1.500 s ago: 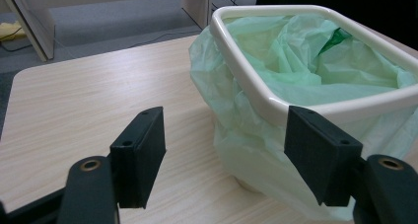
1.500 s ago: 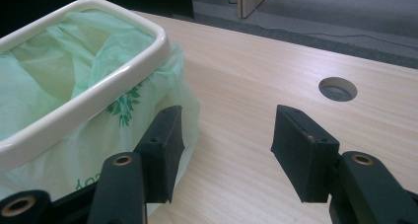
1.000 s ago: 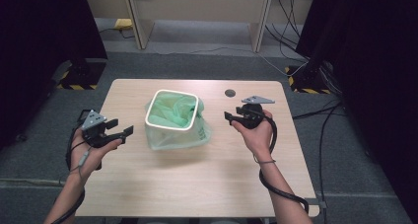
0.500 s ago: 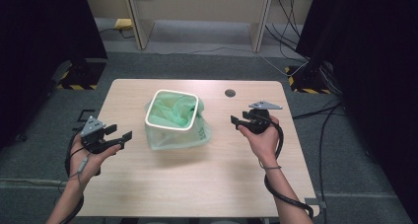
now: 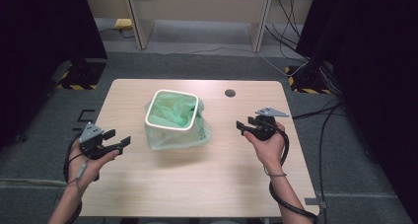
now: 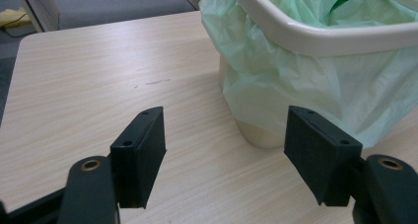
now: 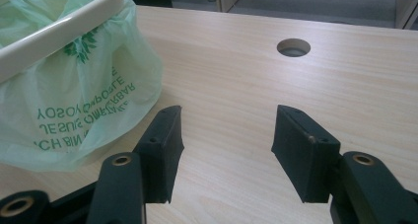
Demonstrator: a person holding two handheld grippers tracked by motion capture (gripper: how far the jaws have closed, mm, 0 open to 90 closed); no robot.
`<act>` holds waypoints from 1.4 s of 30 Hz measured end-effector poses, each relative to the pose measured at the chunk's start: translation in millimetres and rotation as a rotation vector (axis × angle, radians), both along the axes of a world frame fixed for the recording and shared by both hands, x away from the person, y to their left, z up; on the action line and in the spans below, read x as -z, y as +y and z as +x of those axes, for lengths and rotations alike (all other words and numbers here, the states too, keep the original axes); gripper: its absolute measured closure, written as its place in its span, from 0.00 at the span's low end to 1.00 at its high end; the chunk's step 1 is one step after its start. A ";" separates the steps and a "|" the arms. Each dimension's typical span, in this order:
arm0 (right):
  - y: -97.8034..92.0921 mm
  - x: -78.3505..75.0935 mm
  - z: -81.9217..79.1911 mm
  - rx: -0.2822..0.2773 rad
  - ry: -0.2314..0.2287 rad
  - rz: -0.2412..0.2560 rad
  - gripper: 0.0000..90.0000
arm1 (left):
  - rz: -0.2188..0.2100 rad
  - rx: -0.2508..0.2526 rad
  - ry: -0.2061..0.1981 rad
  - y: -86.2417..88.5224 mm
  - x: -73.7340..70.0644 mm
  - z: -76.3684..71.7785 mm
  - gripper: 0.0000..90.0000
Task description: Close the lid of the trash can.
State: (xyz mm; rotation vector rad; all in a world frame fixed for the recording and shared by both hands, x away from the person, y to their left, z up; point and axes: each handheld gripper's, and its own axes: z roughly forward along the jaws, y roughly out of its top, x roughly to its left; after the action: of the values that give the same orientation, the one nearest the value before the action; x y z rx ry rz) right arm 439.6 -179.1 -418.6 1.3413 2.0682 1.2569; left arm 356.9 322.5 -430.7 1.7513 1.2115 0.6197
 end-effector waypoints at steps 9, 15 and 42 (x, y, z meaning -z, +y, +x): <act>-11.4 6.0 -8.2 0.024 0.001 0.010 0.50 | -0.007 -0.008 -0.001 1.8 5.4 -5.3 0.35; -18.8 9.9 -14.0 0.036 0.001 0.016 0.50 | -0.005 -0.010 -0.005 4.5 8.3 -9.4 0.35; -50.9 32.4 -39.9 0.093 0.004 0.026 0.50 | -0.002 -0.027 0.011 17.8 26.7 -25.3 0.35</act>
State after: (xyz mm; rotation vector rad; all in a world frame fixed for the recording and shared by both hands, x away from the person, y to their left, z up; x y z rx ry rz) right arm 399.8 -230.1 -451.0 1.4353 1.9745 1.2469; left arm 331.6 340.3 -457.4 1.7409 1.2446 0.6254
